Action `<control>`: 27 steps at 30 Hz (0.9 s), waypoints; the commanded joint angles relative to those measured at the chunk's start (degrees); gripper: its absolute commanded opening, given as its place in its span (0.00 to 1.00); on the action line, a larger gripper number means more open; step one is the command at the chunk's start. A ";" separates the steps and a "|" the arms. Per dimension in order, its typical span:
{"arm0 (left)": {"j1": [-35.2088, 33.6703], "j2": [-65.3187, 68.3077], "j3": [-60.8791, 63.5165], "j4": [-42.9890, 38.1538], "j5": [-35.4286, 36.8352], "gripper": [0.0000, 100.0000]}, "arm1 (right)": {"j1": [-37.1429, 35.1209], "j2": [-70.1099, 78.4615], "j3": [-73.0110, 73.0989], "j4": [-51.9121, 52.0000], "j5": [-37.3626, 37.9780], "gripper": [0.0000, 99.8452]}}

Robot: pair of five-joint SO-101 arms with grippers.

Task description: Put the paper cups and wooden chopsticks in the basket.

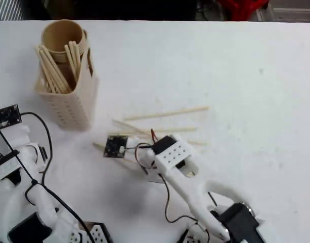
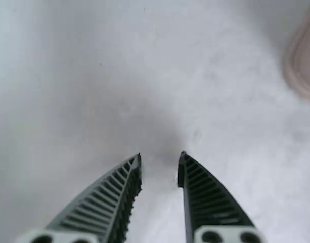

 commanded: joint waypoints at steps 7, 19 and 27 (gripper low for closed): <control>0.66 -0.92 -0.09 -1.14 0.35 0.14 | -0.40 4.53 -0.26 -2.24 -0.70 0.20; 0.66 -0.92 -0.09 -1.14 0.35 0.14 | -2.33 10.24 -0.35 -8.04 -4.84 0.20; 0.66 -0.92 -0.09 -1.14 0.35 0.14 | -1.45 14.90 -5.10 -4.26 -5.27 0.06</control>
